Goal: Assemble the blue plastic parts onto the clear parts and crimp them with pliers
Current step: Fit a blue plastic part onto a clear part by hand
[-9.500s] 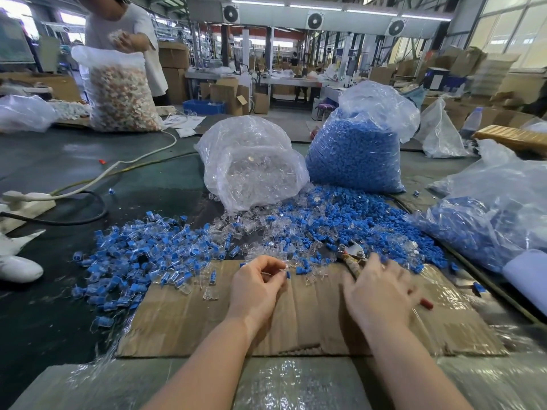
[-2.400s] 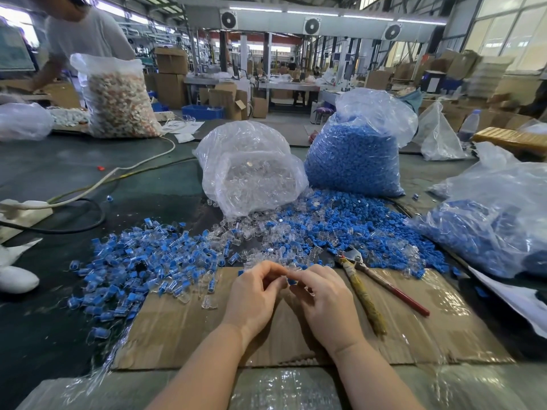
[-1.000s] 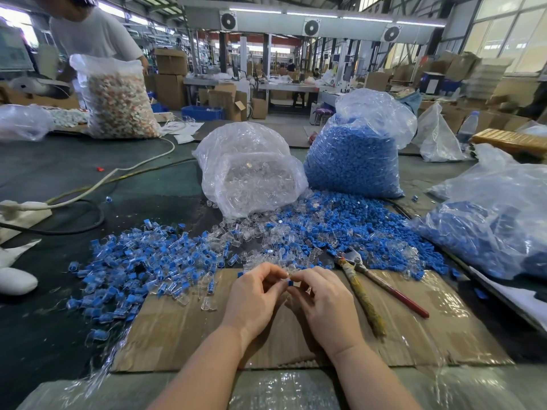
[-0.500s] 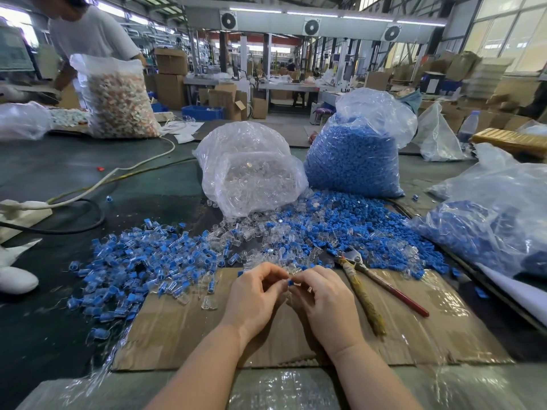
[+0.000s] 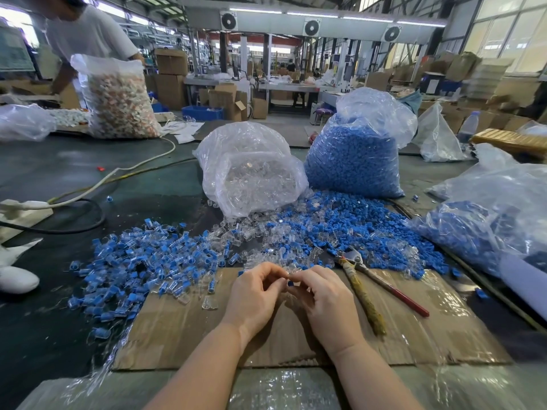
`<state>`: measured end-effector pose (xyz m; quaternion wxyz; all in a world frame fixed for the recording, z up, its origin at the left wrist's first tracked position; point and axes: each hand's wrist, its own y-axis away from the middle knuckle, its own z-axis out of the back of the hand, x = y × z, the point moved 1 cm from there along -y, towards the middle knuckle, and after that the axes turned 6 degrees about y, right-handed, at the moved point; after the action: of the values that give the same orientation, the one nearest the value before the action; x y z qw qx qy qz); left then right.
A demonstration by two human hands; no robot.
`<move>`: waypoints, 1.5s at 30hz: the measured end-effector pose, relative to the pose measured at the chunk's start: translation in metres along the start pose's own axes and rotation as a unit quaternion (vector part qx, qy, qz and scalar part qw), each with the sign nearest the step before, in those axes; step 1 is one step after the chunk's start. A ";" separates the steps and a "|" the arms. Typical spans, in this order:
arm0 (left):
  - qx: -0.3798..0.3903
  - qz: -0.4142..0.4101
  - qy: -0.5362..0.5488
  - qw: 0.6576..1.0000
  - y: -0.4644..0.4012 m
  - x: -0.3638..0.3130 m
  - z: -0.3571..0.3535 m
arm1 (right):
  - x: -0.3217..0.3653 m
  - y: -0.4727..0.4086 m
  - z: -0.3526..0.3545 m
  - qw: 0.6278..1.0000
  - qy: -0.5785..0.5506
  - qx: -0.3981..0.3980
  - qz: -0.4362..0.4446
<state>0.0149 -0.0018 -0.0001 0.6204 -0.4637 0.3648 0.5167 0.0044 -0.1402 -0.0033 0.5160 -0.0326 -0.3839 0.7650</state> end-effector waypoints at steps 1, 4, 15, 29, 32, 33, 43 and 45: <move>0.000 0.001 0.002 1.000 0.000 0.000 0.000 | 0.000 0.000 0.000 1.000 0.002 -0.002 0.003; 0.001 0.001 0.001 1.000 0.000 0.000 0.000 | -0.001 0.000 -0.001 1.000 0.004 -0.005 0.005; -0.003 0.000 0.004 1.000 0.000 0.002 -0.001 | -0.001 0.000 -0.001 0.999 -0.016 -0.023 0.021; -0.001 -0.015 -0.002 1.000 -0.001 0.000 0.000 | -0.001 -0.001 -0.001 0.999 -0.007 -0.025 0.020; 0.002 -0.018 -0.002 1.000 -0.001 0.000 0.000 | -0.001 0.000 -0.002 0.999 -0.003 -0.025 0.022; 0.002 -0.019 -0.001 1.000 -0.001 0.000 0.000 | -0.001 0.000 -0.002 0.999 -0.004 -0.026 0.023; 0.002 -0.027 -0.010 1.000 0.000 0.001 0.000 | -0.003 0.001 -0.003 1.000 0.005 -0.013 0.018; 0.003 -0.029 -0.014 0.999 0.000 0.001 0.001 | -0.002 0.000 -0.003 1.000 0.007 -0.010 0.017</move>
<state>0.0152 -0.0012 -0.0003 0.6410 -0.4652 0.3444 0.5040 0.0068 -0.1404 -0.0068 0.5050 -0.0502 -0.3875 0.7696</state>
